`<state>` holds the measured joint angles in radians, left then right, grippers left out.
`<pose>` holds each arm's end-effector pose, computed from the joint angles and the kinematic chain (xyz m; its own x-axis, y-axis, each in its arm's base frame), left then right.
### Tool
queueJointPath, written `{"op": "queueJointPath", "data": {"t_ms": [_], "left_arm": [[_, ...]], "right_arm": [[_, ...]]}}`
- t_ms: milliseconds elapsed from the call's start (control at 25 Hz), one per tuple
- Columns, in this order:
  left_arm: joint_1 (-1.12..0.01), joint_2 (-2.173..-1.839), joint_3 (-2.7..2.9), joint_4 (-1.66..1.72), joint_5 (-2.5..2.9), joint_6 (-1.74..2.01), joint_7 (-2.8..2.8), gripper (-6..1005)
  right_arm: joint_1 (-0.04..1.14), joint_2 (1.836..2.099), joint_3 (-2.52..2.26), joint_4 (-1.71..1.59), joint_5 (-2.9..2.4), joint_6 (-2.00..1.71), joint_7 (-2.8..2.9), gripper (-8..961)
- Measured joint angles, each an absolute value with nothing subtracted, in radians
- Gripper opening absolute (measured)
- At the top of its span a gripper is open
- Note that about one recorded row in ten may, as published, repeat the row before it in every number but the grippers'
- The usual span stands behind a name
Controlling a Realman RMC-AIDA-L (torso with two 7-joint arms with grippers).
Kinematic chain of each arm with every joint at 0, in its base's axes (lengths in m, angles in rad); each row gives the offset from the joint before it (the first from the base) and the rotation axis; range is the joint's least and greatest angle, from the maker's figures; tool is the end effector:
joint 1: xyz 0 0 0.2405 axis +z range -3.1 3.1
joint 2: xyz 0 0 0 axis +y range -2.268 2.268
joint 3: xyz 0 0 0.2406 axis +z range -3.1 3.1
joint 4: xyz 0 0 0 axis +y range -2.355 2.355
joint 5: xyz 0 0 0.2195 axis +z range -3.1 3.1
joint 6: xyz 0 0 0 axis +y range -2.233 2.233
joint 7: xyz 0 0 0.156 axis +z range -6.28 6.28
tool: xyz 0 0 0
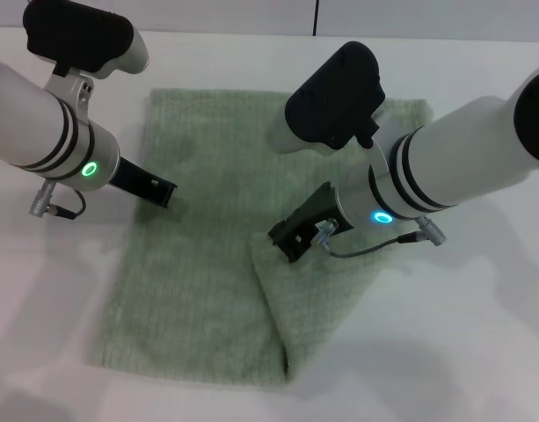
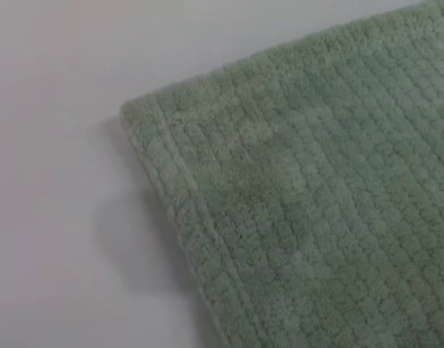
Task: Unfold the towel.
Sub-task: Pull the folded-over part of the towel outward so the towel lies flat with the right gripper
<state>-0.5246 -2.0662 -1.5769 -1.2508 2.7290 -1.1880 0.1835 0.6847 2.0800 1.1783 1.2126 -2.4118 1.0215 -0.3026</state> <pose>-0.2109 0.3789 -0.0251 0.5815 0.8127 0.0363 0.6370 -0.4271 -0.6417 0.1073 0.3386 -0.1276 0.8576 -0.5021 0.1114 -0.4367 -0.8253 -0.3580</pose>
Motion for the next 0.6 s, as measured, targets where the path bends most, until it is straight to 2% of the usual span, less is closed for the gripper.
{"op": "queueJointPath", "data": {"t_ms": [40,240,600], "left_arm": [[-0.525,-2.066,-1.577,-1.250,2.729,-1.188,0.184,-1],[-0.524,-2.066,-1.577,-1.249,2.729,-1.187,0.185,-1],[-0.523,-2.066,-1.563,-1.249,2.728,-1.187,0.188,-1]], "right_arm": [[0.687,2.080,1.179,1.217,-2.412,1.032,-0.303,42],[0.695,2.079,1.182,1.228,-2.412,1.065,-0.303,-2],[0.683,2.078,1.241,1.333,-2.422,1.182,-0.299,2]]}}
